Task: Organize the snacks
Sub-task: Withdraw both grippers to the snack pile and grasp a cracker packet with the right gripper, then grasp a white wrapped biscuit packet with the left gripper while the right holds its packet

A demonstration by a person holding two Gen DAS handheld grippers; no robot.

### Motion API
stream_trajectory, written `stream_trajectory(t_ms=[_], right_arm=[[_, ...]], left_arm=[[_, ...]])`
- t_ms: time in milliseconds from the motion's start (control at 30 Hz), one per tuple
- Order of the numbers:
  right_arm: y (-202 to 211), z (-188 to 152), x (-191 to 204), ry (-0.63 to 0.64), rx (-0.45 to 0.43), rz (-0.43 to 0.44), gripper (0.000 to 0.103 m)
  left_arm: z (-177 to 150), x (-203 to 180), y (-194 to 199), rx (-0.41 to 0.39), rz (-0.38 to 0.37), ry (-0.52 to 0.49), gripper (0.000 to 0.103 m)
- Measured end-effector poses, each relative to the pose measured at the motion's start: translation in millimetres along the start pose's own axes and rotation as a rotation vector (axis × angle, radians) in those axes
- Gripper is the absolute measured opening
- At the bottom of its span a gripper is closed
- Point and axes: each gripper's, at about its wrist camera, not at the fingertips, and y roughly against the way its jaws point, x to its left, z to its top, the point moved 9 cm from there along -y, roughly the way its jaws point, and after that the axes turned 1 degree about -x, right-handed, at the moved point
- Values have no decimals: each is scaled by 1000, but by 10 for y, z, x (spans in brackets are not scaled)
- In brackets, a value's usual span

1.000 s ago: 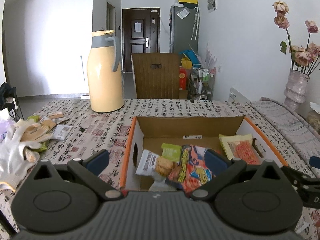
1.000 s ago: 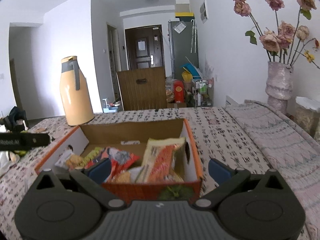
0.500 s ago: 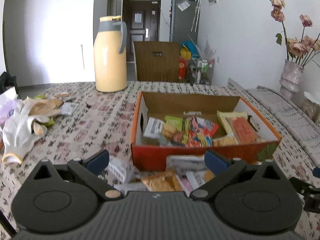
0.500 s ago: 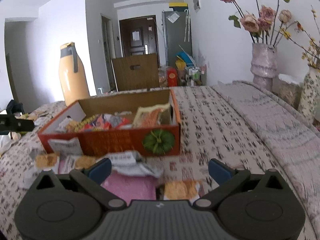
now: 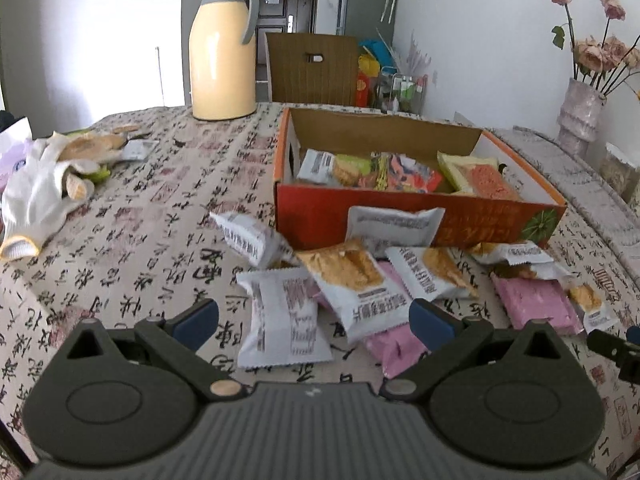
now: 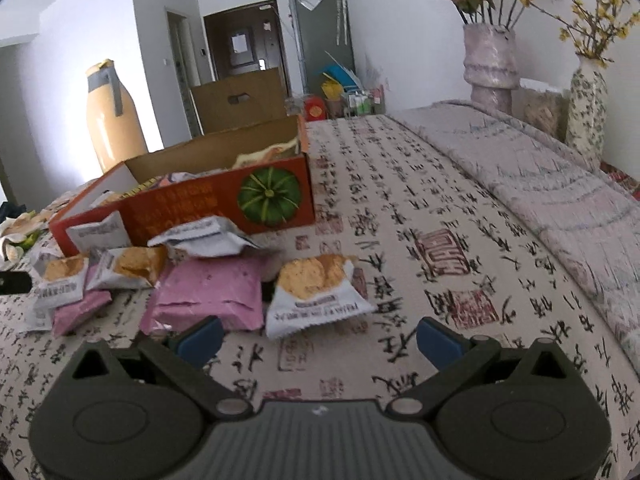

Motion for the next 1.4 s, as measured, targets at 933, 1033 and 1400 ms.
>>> stream_trajectory(t_ms=[933, 1033, 1400], right_arm=[[-445, 245, -26, 81, 37, -44, 49], [-414, 236, -23, 81, 21, -40, 45], [-229, 281, -54, 15, -79, -39, 43]], left_arm=[[-6, 97, -73, 23, 11, 21, 103], [-4, 124, -78, 24, 16, 27, 103], [-25, 441, -218, 80, 106, 83, 103]])
